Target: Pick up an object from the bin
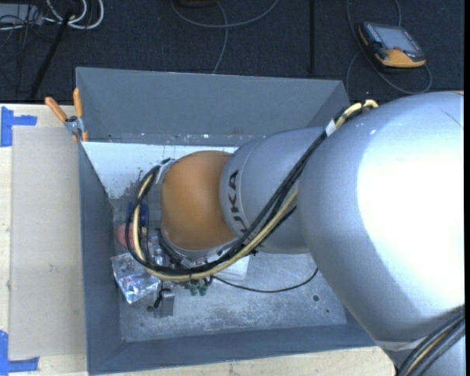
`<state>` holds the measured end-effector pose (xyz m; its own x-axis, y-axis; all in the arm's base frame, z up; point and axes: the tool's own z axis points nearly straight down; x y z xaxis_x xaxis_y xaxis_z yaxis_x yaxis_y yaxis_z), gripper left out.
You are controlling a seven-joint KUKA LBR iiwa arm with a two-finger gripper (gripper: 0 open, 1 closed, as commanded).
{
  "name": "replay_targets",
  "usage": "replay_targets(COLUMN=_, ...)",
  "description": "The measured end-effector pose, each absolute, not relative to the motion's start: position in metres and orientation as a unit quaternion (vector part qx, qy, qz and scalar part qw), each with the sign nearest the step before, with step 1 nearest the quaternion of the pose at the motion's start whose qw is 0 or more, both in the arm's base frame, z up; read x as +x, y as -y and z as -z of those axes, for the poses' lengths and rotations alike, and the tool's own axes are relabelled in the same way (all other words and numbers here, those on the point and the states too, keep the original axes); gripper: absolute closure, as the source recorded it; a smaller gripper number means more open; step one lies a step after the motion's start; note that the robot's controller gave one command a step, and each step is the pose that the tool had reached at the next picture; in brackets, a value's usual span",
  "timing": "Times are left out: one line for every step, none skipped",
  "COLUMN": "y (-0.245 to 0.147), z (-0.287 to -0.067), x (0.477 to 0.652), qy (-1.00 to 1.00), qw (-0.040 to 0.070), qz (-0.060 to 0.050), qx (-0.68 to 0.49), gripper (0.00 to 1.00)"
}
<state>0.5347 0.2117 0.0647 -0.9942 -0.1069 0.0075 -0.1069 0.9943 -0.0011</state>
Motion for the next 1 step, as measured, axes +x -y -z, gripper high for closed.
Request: replay_targets(y=-0.2116, z=-0.0694, x=0.5366, qy=0.999, qw=0.001, qz=0.0, qx=0.052, gripper=1.0)
